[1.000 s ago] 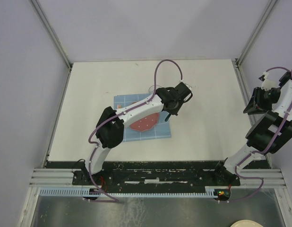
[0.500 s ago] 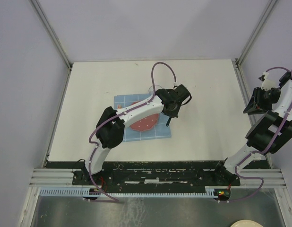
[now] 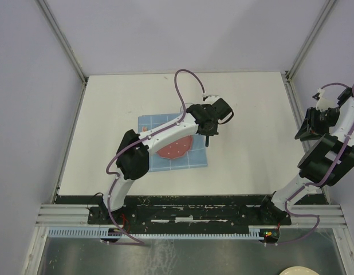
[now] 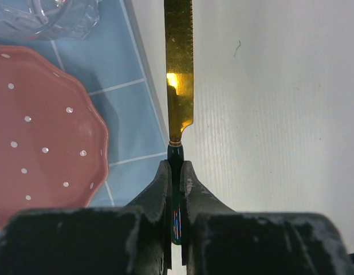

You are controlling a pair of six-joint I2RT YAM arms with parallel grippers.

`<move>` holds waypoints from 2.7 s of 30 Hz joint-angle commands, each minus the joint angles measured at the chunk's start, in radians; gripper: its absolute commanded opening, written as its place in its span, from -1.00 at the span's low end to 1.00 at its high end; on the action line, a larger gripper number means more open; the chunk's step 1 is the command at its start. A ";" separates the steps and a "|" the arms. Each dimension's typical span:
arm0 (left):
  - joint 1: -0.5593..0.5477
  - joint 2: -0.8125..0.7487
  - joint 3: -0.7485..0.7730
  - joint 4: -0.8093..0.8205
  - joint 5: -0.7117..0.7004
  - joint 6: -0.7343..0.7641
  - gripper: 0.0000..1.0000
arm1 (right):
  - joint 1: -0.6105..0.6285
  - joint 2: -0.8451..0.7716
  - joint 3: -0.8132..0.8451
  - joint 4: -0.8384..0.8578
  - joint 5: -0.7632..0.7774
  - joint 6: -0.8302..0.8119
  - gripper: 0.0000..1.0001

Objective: Set the dinner table for one person
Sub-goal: Place the knife on the napkin.

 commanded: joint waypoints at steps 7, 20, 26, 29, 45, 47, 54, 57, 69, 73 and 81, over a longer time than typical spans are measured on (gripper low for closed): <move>-0.007 -0.075 -0.084 -0.027 -0.037 -0.163 -0.95 | -0.005 -0.021 0.042 -0.032 0.020 -0.020 -0.25; 0.010 -0.036 -0.120 -0.040 -0.047 -0.212 -0.94 | -0.007 0.005 0.039 -0.036 0.037 -0.024 -0.26; 0.010 -0.031 -0.146 -0.034 -0.040 -0.226 -0.95 | -0.005 0.020 0.044 -0.035 0.041 -0.025 -0.26; 0.012 -0.022 -0.161 -0.031 -0.028 -0.234 -0.95 | -0.004 0.028 0.051 -0.036 0.041 -0.025 -0.26; 0.030 0.063 -0.170 0.010 -0.020 -0.252 -0.95 | -0.005 0.054 0.066 -0.044 0.065 -0.045 -0.28; 0.031 0.069 -0.170 0.010 -0.023 -0.252 -0.95 | -0.005 0.057 0.068 -0.044 0.069 -0.048 -0.28; 0.041 0.079 -0.169 0.031 -0.033 -0.243 -0.95 | -0.004 0.074 0.075 -0.041 0.058 -0.039 -0.28; 0.053 0.101 -0.159 0.035 -0.031 -0.232 -0.95 | -0.005 0.076 0.075 -0.040 0.056 -0.034 -0.28; 0.064 0.138 -0.150 0.048 0.004 -0.193 -0.95 | -0.004 0.076 0.069 -0.034 0.061 -0.023 -0.29; 0.066 0.142 -0.139 0.052 -0.007 -0.188 -0.95 | -0.004 0.072 0.061 -0.029 0.060 -0.018 -0.29; 0.073 0.145 -0.118 0.049 0.027 -0.159 -0.80 | -0.005 0.074 0.063 -0.036 0.049 -0.012 -0.29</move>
